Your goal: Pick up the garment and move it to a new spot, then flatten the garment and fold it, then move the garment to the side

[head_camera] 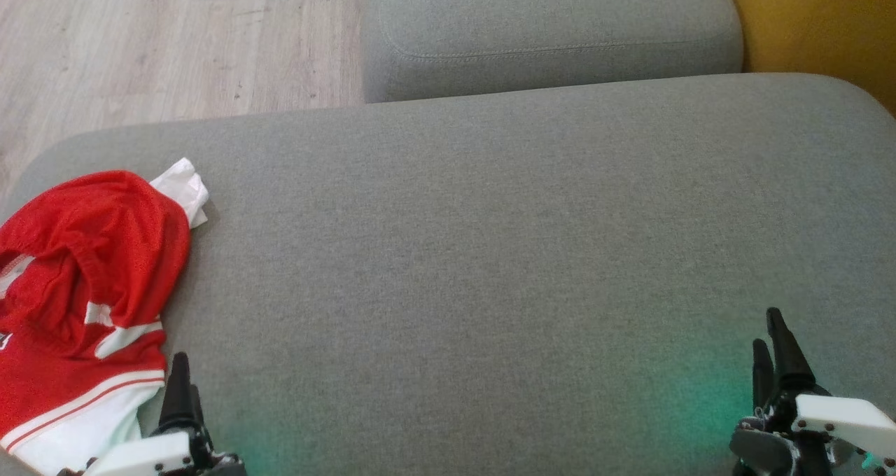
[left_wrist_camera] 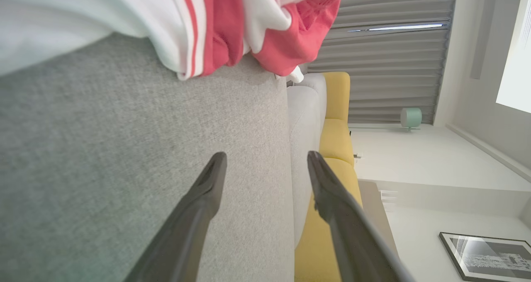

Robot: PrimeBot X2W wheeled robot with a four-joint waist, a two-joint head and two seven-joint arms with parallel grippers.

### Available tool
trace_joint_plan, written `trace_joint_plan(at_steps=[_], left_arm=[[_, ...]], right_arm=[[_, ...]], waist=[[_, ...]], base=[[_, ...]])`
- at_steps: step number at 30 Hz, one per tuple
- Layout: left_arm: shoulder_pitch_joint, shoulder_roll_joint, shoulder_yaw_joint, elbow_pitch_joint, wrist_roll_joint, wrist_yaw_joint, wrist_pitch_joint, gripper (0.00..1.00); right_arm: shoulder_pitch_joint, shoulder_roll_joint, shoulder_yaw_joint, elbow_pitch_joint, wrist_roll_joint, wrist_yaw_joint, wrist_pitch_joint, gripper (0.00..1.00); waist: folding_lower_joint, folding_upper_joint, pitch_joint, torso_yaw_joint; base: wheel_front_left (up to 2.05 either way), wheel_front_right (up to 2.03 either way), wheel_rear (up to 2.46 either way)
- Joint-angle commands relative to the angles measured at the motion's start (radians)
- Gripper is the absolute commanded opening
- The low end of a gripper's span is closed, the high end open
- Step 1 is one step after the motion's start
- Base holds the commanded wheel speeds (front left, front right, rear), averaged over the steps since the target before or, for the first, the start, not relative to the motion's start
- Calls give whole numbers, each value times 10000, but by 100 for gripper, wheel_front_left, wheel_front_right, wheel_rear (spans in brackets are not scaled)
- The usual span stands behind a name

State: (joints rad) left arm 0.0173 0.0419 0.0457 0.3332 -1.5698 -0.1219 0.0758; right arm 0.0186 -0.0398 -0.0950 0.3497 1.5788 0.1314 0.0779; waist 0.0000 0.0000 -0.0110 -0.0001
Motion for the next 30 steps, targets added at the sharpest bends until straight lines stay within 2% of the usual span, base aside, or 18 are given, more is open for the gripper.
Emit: trace_joint_plan(at_steps=[1,14,21,30], left_arm=[[-282,35,-25,-436,198,60,-122,100],[-43,40,-128,-852,1055,253,-503,100],[64,44,-106,-1035,2205,296,-708,100],[211,47,-289,-1297,3545,472,-942,100]], right_arm=[[-304,-45,115,-408,-196,-1,-121,100],[-151,-40,504,-538,-1399,-2,-504,100],[-106,-46,720,-523,-2869,-2,-711,100],[-41,-50,899,-531,-4172,-3,-947,100]], waist=[[0,0,-16,0],[0,0,-144,-9],[0,0,-179,-15],[0,0,-213,-12]], base=[[0,0,0],[0,0,0],[0,0,0],[0,0,0]])
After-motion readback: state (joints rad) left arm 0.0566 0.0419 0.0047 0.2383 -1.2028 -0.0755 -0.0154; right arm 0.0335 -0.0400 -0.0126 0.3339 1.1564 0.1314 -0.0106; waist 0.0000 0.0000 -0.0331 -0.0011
